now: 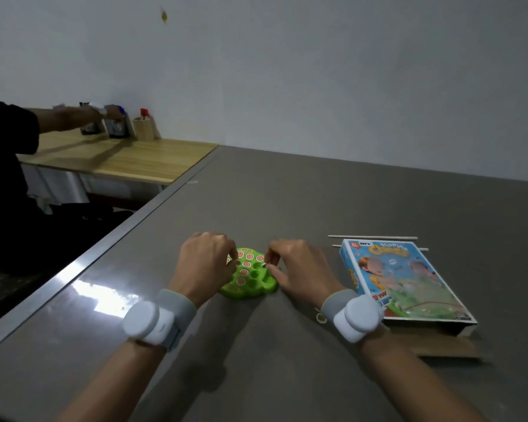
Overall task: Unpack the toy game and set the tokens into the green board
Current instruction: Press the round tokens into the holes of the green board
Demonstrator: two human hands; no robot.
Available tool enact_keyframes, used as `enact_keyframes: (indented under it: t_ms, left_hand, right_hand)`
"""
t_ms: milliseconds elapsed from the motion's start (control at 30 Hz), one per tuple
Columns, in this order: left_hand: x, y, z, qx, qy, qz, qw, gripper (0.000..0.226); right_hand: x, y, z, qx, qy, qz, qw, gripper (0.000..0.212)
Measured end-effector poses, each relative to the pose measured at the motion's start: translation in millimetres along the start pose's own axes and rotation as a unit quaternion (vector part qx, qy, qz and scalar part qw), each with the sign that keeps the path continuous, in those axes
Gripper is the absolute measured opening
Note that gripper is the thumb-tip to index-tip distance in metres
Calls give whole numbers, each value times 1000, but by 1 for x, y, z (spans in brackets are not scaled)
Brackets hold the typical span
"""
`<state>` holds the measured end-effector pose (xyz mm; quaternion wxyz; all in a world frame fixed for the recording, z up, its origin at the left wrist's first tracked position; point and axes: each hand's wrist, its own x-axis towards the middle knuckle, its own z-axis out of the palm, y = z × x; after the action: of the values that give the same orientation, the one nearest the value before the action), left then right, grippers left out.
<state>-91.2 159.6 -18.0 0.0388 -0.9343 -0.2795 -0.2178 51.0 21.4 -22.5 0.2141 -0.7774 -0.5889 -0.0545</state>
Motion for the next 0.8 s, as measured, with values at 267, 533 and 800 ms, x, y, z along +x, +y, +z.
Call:
enact_keyframes:
  t_ms: [267,533,800]
  left_hand:
    - [7,-7,16,-1,-5,4,1000,17]
    - [0,-10,18,2,-9,11,1000,21]
    - [-4,-9,13,0,-11,6,1000,23]
  right_hand:
    - [16,4,16,0,-10,-14,1000,7]
    - [11,-1,16,-10,5,-18,1000,11]
    - [3,-2,13,-4,3,-9,1000,15]
